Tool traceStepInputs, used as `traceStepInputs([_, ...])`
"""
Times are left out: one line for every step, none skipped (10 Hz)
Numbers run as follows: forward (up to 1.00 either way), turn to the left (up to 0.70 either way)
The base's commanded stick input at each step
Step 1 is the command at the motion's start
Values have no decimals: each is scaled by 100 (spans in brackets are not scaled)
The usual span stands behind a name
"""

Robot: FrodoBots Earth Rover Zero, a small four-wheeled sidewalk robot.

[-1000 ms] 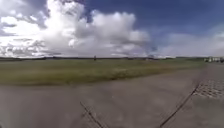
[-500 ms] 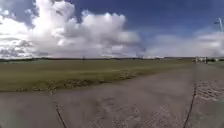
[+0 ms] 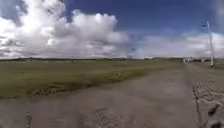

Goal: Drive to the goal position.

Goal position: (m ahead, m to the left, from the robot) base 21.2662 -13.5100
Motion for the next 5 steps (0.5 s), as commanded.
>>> traceStepInputs([85, -34])
traceStepInputs([85, -34])
traceStepInputs([85, -34])
traceStepInputs([85, -34])
traceStepInputs([85, -34])
